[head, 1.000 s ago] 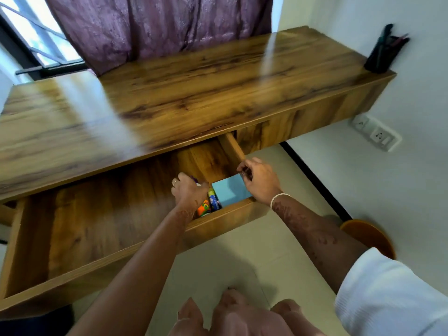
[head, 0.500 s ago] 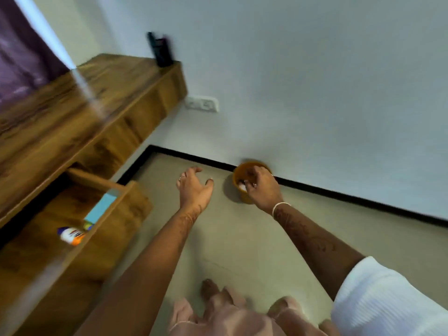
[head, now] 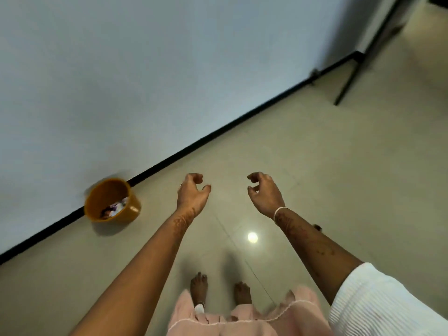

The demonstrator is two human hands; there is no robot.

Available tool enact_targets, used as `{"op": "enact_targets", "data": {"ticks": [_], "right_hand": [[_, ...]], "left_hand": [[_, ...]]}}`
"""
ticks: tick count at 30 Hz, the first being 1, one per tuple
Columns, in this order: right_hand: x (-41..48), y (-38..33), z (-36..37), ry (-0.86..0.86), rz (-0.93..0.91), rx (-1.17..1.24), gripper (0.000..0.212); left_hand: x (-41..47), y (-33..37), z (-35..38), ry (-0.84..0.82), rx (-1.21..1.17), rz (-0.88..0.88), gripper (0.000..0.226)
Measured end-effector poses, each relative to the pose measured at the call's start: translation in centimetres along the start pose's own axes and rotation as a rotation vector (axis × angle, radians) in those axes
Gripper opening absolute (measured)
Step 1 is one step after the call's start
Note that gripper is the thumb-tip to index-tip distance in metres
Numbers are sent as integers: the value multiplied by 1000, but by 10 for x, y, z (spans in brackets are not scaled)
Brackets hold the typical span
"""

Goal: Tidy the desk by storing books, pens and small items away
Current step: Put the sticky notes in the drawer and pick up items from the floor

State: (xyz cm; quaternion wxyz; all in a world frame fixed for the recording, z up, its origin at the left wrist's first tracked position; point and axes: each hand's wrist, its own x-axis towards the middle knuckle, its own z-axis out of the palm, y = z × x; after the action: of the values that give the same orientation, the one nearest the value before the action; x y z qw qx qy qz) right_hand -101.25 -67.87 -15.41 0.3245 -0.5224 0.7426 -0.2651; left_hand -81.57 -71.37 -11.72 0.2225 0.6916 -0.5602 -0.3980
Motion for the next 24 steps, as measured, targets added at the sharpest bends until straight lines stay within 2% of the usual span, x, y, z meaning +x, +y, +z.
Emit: {"op": "enact_targets", "data": {"ticks": [5,10,17,24], "right_hand": [[-31,82,-55,139,251,52,30],[-52,146,-80,220,423,109,30],[-60,228,-78,317,640,234,29],[-38,312,-39,311,872,281,31]], "left_hand": [[-6,35,88,-234,25,49,36],[-6,58,156,-389,89,75,35],[11,63,237,-495,108,46,33],[58,29,306,-563,178,4,21]]}}
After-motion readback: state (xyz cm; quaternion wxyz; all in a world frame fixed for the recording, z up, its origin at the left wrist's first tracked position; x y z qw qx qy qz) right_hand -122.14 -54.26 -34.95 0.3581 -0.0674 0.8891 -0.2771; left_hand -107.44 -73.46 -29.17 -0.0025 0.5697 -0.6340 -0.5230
